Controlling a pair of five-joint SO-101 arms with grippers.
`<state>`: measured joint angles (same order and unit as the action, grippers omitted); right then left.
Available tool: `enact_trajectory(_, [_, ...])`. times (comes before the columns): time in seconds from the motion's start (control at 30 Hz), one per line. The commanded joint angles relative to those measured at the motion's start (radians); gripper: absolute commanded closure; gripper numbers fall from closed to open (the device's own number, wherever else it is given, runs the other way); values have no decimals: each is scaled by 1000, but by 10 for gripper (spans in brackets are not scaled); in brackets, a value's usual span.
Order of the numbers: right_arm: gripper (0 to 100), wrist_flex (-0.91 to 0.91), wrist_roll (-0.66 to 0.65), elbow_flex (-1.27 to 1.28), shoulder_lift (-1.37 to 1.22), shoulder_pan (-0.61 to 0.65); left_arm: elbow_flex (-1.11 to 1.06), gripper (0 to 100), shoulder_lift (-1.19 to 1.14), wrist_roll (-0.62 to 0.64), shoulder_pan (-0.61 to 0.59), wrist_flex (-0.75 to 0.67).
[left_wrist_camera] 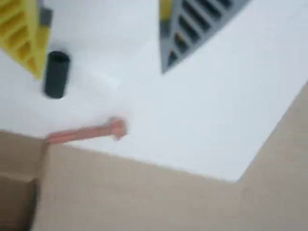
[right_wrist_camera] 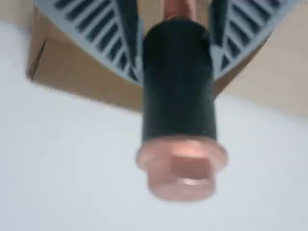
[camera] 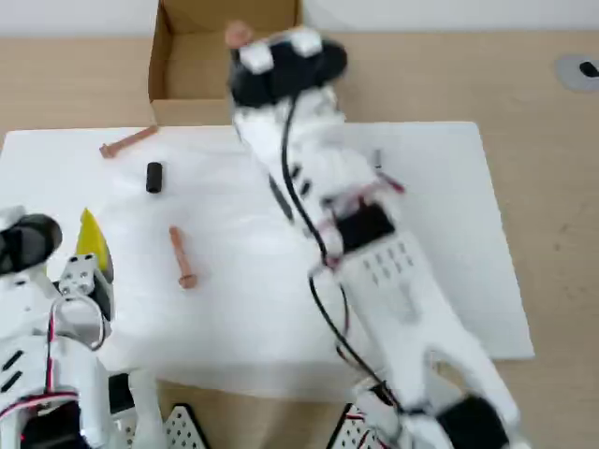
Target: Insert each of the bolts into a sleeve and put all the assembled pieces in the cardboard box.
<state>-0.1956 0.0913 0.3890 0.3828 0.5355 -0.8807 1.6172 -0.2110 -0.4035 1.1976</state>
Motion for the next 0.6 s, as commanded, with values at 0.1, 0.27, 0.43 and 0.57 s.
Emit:
enact_trajectory(0.1, [989,31,11,-449,-418,-74,-58,829,-134,-8,-32,-81])
enact_trajectory(0.27, [989,31,8,-776,-743,-136,-61,828,-274,8,-32,-146])
enact_trajectory(0.43, [989,29,6,-1119,-1066,-196,-20,829,-438,57,-34,-192])
enact_trajectory(0.57, [988,25,5,-1395,-1322,-223,51,829,-552,100,-31,-193])
